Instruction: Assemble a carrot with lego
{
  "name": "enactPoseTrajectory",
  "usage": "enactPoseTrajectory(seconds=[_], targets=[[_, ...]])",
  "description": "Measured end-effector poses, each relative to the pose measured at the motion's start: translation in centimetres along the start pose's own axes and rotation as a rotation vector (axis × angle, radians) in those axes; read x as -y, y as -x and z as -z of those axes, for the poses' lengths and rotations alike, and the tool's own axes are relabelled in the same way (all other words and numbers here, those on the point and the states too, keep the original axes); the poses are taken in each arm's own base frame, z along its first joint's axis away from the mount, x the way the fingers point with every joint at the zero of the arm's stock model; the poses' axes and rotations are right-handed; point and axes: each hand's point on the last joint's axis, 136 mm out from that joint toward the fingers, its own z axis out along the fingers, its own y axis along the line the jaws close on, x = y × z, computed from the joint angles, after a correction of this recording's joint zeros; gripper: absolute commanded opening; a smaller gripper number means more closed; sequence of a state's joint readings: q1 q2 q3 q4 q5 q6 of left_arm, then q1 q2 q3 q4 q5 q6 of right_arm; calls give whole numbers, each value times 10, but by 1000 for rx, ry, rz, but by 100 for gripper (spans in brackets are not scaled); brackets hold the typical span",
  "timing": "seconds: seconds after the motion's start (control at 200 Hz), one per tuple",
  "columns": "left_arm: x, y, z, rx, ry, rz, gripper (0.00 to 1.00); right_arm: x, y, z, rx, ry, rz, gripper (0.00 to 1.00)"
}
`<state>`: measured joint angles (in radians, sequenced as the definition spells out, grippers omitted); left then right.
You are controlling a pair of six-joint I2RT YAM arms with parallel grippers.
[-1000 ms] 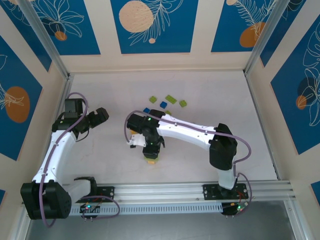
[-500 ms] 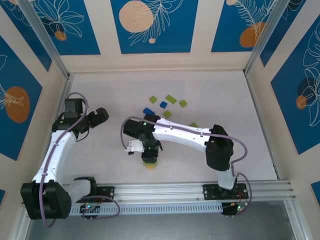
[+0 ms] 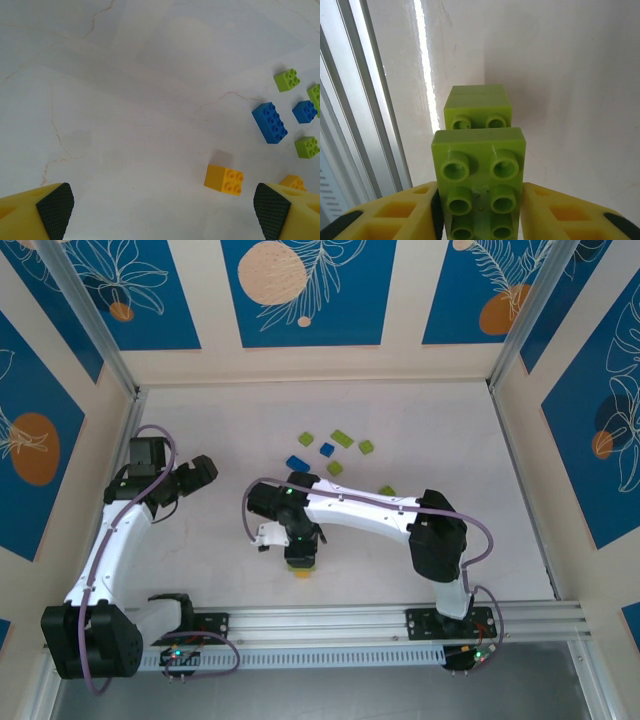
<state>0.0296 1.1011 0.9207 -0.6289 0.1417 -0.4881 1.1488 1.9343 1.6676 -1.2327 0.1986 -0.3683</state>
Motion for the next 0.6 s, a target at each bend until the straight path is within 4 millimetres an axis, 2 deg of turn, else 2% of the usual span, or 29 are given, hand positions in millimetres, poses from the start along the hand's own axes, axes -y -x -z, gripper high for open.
enactPoseTrajectory(seconds=[0.43, 0.6], targets=[[0, 0, 0, 0, 0, 0, 95, 1, 2, 1, 10, -4, -1, 71], [0, 0, 0, 0, 0, 0, 95, 0, 2, 18, 58, -23, -6, 74]])
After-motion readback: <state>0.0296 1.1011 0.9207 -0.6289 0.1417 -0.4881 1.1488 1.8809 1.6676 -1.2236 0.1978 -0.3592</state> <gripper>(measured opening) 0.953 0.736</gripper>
